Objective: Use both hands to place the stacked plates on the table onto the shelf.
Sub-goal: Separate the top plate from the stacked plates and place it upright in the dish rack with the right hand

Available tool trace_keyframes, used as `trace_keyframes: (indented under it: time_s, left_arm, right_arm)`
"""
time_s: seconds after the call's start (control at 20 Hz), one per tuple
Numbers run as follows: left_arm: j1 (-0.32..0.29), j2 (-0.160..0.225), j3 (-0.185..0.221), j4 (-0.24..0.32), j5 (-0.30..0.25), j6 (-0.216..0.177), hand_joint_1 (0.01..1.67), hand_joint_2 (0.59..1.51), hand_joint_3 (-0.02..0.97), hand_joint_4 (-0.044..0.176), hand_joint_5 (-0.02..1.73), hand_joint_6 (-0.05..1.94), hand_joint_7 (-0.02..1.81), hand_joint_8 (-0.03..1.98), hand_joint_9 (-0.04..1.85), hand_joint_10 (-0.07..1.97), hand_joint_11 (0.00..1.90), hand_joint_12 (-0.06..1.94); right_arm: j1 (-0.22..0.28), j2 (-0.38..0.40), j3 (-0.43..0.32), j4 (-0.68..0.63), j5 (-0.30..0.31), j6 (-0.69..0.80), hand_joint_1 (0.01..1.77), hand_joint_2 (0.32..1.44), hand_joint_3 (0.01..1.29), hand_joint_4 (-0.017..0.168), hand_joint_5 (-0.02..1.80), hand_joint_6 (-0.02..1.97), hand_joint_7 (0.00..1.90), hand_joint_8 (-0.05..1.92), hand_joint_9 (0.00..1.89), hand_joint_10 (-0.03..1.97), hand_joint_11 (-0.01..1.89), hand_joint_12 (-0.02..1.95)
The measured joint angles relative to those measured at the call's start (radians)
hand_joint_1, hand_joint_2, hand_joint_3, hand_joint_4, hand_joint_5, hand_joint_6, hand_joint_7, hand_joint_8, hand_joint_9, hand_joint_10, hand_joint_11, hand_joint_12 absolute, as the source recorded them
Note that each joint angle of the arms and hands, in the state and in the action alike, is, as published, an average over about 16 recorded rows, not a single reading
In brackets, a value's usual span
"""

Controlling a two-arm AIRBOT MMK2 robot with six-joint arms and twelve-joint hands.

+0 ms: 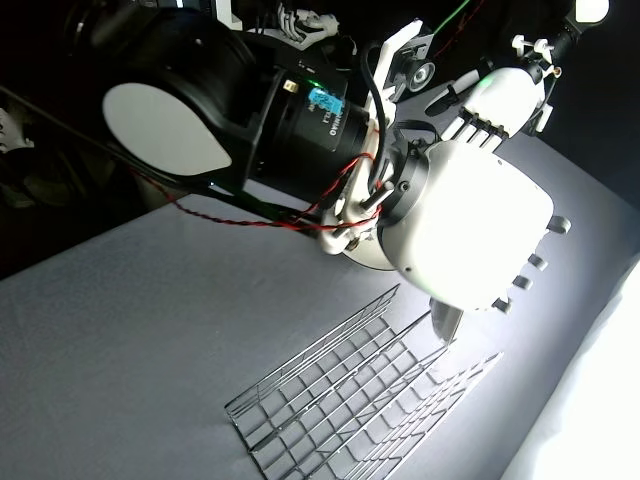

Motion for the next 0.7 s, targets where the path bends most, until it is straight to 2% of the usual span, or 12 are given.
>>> trace_keyframes:
  time_s: [0.25, 0.7]
  left_arm:
    - [0.003, -0.038, 0.014, 0.025, 0.0, 0.009, 0.02, 1.114, 0.006, 0.002, 0.02, 0.01, 0.02, 0.01, 0.02, 0.01, 0.01, 0.0]
    - [0.008, -0.136, 0.06, 0.09, 0.036, 0.03, 0.02, 1.117, 0.006, 0.002, 0.02, 0.01, 0.02, 0.01, 0.02, 0.01, 0.01, 0.0]
  right_arm:
    - [0.002, 0.044, 0.003, -0.078, -0.014, 0.004, 1.4, 1.05, 0.01, -0.006, 0.91, 1.06, 0.99, 0.9, 0.84, 1.19, 0.68, 1.17]
    - [-0.014, 0.126, -0.001, -0.194, -0.031, 0.007, 1.4, 1.06, 0.01, -0.003, 0.9, 1.08, 1.0, 0.88, 0.84, 1.17, 0.67, 1.17]
